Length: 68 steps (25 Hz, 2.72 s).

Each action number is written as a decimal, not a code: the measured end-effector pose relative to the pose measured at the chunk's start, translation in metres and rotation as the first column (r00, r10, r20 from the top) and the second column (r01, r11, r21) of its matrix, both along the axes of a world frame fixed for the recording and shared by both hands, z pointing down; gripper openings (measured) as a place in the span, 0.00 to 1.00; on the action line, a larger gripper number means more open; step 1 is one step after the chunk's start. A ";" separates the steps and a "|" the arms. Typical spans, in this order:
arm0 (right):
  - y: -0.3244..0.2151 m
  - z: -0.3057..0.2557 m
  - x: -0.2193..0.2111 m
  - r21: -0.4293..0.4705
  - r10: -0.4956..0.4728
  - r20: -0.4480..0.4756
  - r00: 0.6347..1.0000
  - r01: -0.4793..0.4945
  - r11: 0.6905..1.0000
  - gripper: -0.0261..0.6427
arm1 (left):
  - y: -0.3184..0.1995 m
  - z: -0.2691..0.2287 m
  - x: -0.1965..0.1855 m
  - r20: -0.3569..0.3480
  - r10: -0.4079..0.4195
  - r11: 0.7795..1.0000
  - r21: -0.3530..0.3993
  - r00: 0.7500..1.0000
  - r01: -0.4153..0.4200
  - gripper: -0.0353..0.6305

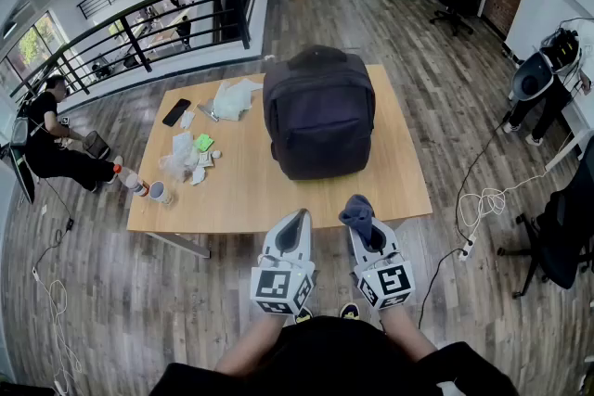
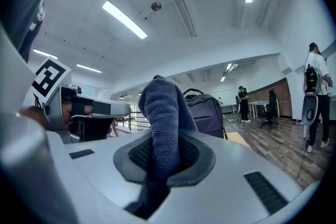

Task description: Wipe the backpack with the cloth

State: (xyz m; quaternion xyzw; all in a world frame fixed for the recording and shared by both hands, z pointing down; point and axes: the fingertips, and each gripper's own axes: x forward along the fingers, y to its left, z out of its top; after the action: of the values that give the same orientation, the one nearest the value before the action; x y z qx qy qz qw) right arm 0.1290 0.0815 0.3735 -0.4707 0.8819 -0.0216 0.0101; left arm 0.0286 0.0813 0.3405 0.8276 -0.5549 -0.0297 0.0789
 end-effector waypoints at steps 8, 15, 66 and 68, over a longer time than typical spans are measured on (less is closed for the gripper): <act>-0.002 0.003 -0.016 0.001 -0.026 -0.006 1.000 0.026 1.000 0.10 | 0.002 0.007 -0.011 -0.005 -0.006 1.000 -0.013 1.000 0.006 0.08; -0.001 0.006 -0.029 -0.015 -0.040 0.014 0.999 0.040 0.999 0.10 | 0.001 0.006 -0.034 -0.024 -0.033 0.999 -0.013 0.999 0.033 0.08; -0.317 -0.027 -0.006 -0.082 0.075 -0.124 0.989 -0.086 0.993 0.10 | -0.216 0.024 -0.103 0.024 -0.167 0.983 -0.074 0.986 0.169 0.08; -0.322 -0.024 -0.023 -0.110 0.076 -0.147 0.986 -0.093 0.990 0.10 | -0.214 0.021 -0.113 0.019 -0.162 0.984 -0.069 0.987 0.163 0.08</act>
State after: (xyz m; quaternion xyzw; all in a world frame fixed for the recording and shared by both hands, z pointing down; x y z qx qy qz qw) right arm 0.1061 -0.2404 0.3500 -0.5079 0.8569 -0.0387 -0.0793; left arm -0.0844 -0.1331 0.3615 0.7766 -0.6216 -0.0110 0.1015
